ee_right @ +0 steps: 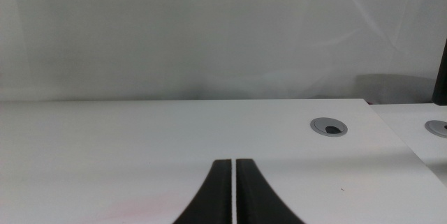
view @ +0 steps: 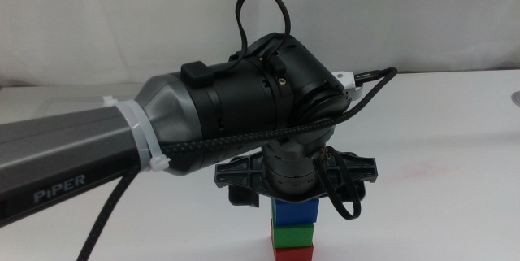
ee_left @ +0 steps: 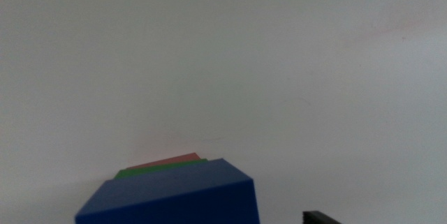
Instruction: Stack red cubes first, then green, then blue cubes in a specific spot.
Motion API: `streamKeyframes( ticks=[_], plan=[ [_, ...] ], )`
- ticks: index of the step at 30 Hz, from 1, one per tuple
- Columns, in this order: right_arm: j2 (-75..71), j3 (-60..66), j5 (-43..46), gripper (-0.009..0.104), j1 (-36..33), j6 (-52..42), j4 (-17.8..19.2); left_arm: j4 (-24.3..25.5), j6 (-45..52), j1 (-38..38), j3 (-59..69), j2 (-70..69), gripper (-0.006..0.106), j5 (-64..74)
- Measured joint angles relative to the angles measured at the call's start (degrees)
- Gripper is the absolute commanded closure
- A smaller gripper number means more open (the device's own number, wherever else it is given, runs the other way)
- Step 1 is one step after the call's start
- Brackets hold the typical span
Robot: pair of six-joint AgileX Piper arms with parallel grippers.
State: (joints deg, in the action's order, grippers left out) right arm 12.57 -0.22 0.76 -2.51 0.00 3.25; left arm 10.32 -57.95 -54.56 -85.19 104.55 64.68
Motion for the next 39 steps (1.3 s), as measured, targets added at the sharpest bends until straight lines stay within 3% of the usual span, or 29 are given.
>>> streamKeyframes(
  ticks=[10,19,23,34,35,39],
  plan=[
    [0.0,0.0,0.1,0.098,0.0,0.0,0.0,1.0,3.0,0.0,-0.6,-0.7,0.007,-0.7],
    [0.0,0.0,0.1,0.098,0.0,0.0,0.0,10.7,9.6,0.3,-5.7,-9.8,0.007,-4.4],
    [0.0,0.0,0.1,0.098,0.0,0.0,0.0,11.9,16.4,4.2,-6.1,-15.3,0.007,-8.0],
    [0.0,0.0,0.1,0.098,0.0,0.0,0.0,12.3,34.5,35.5,-6.2,-25.0,0.007,-8.6],
    [0.0,0.0,0.1,0.098,0.0,0.0,0.0,10.6,37.3,41.0,-6.2,-25.8,0.007,-8.3],
    [0.0,0.0,0.1,0.098,0.0,0.0,0.0,2.3,46.4,50.5,-5.5,-26.8,0.007,-8.4]
  ],
)
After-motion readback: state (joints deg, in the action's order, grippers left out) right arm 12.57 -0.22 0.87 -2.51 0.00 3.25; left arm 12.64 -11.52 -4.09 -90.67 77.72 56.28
